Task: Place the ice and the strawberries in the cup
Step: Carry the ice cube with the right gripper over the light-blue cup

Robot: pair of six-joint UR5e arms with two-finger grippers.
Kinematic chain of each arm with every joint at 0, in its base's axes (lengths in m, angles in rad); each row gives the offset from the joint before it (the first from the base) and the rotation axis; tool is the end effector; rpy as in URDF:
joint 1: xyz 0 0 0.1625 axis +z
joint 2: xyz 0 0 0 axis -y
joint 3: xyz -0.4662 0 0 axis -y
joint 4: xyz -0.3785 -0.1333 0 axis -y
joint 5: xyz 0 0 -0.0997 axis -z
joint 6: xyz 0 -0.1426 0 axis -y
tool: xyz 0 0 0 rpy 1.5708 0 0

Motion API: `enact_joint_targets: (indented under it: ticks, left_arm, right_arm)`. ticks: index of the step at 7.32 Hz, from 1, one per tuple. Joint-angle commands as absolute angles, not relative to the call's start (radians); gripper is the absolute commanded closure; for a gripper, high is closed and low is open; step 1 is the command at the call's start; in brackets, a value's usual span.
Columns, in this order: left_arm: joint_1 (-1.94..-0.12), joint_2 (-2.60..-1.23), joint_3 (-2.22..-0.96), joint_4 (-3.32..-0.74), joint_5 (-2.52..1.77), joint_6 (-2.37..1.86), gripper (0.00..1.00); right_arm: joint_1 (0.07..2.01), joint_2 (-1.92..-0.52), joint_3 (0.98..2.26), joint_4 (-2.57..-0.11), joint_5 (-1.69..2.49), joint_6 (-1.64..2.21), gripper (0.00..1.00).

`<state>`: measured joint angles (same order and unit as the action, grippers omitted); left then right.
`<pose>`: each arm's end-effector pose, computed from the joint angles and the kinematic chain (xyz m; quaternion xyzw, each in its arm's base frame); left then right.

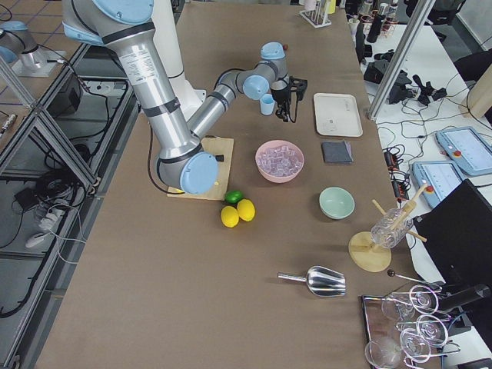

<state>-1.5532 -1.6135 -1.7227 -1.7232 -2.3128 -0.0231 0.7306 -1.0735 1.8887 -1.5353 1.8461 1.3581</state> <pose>-0.0278 -0.5213 0.6200 0.1536 0.3603 0.0601 0.9181 -0.4217 -0.5047 0.3123 0.0744 -0.4209 0.1763 0.8867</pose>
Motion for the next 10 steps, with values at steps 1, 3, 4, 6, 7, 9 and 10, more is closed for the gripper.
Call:
enact_joint_targets:
  ticks: [1,3,4,6,7,9,10]
  left_arm:
    - [-1.551,-1.615,-1.709,-1.721,-2.318,-0.025,0.02]
    - [-1.551,-1.641,-1.661,-1.73,-2.318,-0.023,0.02]
    - [-1.551,-1.641,-1.66,-1.727,-2.318,-0.023,0.02]
    - [-1.551,-1.643,-1.657,-1.724,-2.318,-0.023,0.02]
    - [-1.551,-1.643,-1.649,-1.729,-2.318,-0.023,0.02]
    - [-1.551,-1.647,-1.638,-1.732,-2.318,-0.023,0.02]
    - [-1.551,-1.657,-1.622,-1.733,-2.318,-0.021,0.02]
  right_arm:
    - [0.655,-0.982,1.887,-1.532,1.827,1.326,1.0]
    - [0.516,-0.979,1.843,-1.305,1.682,1.325,1.0]
    - [0.48,-0.974,1.83,-1.27,1.657,1.321,1.0]
    - [0.459,-0.96,1.804,-1.27,1.628,1.295,1.0]
    - [0.447,-0.957,1.777,-1.26,1.591,1.255,1.0]
    - [0.436,-0.933,1.703,-1.181,1.574,1.253,1.0]
    - [0.42,-0.928,1.689,-1.18,1.565,1.253,1.0]
